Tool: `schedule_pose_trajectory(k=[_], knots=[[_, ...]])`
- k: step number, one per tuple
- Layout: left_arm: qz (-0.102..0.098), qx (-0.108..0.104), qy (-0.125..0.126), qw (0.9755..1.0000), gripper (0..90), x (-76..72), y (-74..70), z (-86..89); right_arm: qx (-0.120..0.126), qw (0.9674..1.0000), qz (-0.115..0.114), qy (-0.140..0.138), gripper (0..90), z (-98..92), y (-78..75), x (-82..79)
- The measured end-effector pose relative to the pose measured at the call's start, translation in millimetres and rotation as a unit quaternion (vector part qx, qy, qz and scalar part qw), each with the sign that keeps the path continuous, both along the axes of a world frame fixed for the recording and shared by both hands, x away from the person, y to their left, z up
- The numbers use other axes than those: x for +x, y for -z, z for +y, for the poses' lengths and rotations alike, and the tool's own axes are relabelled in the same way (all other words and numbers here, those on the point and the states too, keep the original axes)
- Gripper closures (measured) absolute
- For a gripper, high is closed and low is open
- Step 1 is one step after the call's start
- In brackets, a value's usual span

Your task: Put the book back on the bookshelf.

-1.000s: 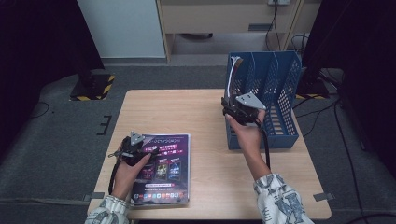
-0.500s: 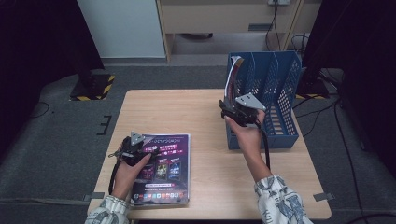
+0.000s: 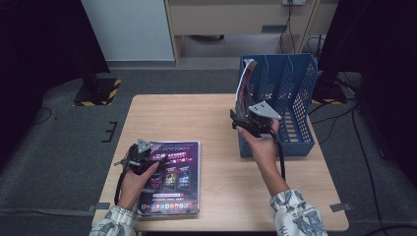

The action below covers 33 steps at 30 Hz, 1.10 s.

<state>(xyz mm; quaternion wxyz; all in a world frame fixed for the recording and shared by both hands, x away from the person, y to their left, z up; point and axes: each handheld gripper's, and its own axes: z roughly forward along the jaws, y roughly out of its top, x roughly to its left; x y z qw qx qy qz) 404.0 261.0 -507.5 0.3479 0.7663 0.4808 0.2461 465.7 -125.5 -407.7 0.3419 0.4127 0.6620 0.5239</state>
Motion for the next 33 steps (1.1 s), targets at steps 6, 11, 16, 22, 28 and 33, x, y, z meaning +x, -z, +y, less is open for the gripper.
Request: schedule_pose_trajectory(k=[6,11,16,22,28,33], knots=[[0.0,0.001,0.001,1.0,8.3,0.1,0.3,-0.1,0.004,0.9998,0.004,-0.019,12.0,-1.2,-2.0,-10.0],[0.001,0.001,0.003,1.0,8.3,-0.3,0.2,-0.7,0.007,0.9994,0.01,-0.033,10.7,-3.3,2.6,-20.3],[0.005,0.001,0.007,1.0,8.0,-0.7,0.6,-1.5,0.011,0.9986,0.017,-0.049,10.1,-8.8,9.0,-32.2],[0.004,-0.005,0.007,1.0,7.6,-1.7,-0.3,0.9,0.003,0.9984,0.022,-0.052,9.4,-17.2,16.5,-42.1],[-0.001,-0.01,0.006,0.9999,7.5,-2.3,-2.2,3.7,0.001,0.9974,0.03,-0.065,8.7,-18.9,23.2,-59.8],[0.001,-0.008,0.009,0.9999,8.8,-3.2,-2.9,7.1,0.002,0.9952,0.05,-0.084,8.6,-13.8,30.9,-80.6]])
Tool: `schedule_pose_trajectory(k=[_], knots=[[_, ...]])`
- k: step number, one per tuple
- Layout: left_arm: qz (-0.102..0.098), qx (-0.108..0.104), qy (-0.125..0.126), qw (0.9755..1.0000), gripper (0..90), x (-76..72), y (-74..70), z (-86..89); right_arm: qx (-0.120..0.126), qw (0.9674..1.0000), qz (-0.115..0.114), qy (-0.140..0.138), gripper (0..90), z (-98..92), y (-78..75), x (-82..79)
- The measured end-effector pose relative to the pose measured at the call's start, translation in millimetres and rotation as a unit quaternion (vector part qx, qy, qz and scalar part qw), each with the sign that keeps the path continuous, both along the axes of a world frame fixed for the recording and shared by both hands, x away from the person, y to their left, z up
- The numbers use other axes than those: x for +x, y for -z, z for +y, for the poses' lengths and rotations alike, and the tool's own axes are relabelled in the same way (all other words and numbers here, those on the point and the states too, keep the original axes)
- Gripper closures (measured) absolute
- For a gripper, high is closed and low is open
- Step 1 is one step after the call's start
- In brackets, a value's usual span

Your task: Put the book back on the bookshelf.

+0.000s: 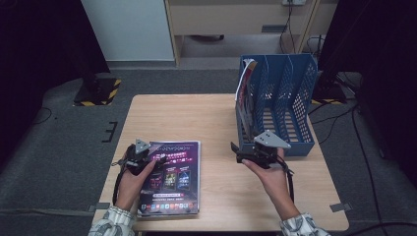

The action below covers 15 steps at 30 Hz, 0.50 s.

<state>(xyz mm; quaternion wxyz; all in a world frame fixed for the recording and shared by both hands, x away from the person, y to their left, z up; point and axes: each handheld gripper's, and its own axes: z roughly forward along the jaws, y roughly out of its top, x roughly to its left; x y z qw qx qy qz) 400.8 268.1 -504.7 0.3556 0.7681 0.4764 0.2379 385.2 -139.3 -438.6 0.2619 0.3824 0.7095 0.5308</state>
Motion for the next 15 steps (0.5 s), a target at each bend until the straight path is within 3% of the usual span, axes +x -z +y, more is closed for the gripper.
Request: schedule_pose_trajectory(k=[7,15], knots=[[0.0,-0.002,-0.004,1.0,11.6,-0.6,-1.5,5.1,0.008,0.9991,0.007,-0.04,6.7,17.1,5.1,-17.6],[-0.002,-0.005,-0.007,1.0,13.5,-2.9,-3.5,13.9,-0.024,0.9962,0.012,-0.083,11.0,39.7,17.9,-22.6]])
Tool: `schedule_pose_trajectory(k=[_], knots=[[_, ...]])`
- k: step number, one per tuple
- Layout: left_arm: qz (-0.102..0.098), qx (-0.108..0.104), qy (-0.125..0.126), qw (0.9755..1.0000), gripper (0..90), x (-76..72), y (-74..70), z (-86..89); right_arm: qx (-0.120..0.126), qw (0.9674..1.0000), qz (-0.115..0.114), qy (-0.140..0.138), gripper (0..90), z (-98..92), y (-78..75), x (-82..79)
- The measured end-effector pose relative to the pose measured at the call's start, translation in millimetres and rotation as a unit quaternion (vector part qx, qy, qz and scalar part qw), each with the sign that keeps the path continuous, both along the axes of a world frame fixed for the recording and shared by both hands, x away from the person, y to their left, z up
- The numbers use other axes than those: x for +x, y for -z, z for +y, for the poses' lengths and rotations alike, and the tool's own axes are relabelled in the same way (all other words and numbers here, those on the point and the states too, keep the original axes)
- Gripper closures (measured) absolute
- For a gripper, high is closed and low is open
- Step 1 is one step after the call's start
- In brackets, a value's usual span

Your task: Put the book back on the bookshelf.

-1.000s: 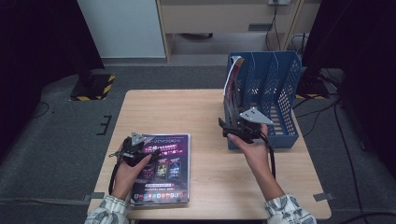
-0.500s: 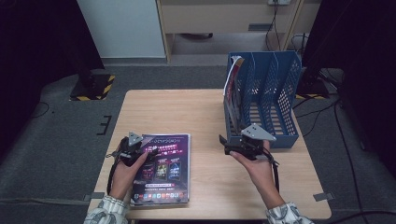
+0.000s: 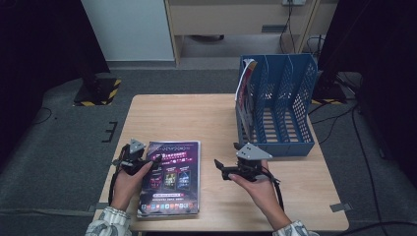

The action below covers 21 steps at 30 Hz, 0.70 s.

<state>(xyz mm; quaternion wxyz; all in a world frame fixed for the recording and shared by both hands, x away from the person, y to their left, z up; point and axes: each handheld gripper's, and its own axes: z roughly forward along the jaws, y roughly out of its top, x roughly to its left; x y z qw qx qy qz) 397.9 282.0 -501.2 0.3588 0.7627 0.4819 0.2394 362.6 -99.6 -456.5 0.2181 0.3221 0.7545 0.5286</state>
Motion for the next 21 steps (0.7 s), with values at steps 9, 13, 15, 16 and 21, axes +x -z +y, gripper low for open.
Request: schedule_pose_trajectory(k=[9,13,15,16,21], knots=[[0.006,0.006,0.003,1.0,23.8,-1.9,-1.6,6.6,-0.032,0.9988,-0.004,-0.037,25.2,23.2,13.6,-5.8],[0.012,0.009,0.007,0.9999,27.4,-0.2,-1.5,6.1,-0.04,0.9985,0.003,-0.037,26.5,29.3,20.4,-7.8],[0.016,0.008,0.01,0.9998,29.4,1.0,-0.5,5.2,-0.041,0.9985,0.007,-0.035,26.3,31.0,23.3,-8.3],[0.019,0.009,0.01,0.9997,29.8,1.5,-0.1,4.9,-0.043,0.9983,0.011,-0.038,25.6,32.0,24.7,-8.6],[0.026,-0.006,0.01,0.9996,28.5,6.0,3.4,6.0,-0.053,0.9975,0.02,-0.041,22.5,34.8,27.3,-10.5]])
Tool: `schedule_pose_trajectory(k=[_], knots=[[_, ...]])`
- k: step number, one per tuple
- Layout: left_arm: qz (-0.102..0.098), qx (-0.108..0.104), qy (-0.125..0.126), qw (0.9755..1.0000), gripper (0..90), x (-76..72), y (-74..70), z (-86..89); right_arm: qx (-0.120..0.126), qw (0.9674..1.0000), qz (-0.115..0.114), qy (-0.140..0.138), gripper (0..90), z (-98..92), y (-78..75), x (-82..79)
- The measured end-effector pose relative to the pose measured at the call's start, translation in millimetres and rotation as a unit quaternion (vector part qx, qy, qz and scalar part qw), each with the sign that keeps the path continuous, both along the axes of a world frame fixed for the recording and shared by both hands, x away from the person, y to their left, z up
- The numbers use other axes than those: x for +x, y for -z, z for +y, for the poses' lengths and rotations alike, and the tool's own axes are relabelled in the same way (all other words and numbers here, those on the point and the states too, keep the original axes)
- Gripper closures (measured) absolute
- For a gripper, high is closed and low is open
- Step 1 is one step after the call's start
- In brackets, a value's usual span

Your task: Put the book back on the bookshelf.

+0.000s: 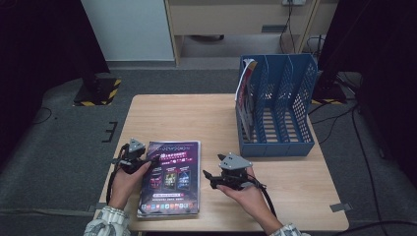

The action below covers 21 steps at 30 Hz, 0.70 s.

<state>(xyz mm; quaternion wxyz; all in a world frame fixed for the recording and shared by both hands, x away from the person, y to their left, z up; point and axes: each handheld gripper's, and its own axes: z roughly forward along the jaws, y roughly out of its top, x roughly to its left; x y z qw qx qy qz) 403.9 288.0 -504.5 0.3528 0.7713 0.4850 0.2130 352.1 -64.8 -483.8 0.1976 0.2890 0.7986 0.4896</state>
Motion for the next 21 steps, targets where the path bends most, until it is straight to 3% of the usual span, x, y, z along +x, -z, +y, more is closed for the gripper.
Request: schedule_pose_trajectory(k=[4,8,13,18,21], knots=[[-0.002,-0.005,0.006,1.0,26.6,1.2,1.5,2.7,-0.01,0.9999,0.006,-0.002,20.4,3.2,3.5,1.3],[0.007,-0.024,0.025,0.9994,27.3,1.4,3.5,-0.4,-0.018,0.9998,0.008,-0.005,19.6,5.2,6.0,1.8],[0.005,-0.028,0.021,0.9994,28.2,0.4,4.2,-0.7,-0.019,0.9997,0.016,-0.002,19.0,5.5,8.6,4.5],[0.0,-0.01,0.028,0.9996,30.5,-3.5,1.2,-4.1,-0.023,0.9994,0.025,-0.006,18.6,9.6,12.5,7.0],[0.001,-0.011,0.026,0.9996,30.4,-4.1,1.3,-4.4,-0.029,0.9991,0.029,-0.013,17.9,13.2,15.3,7.4]])
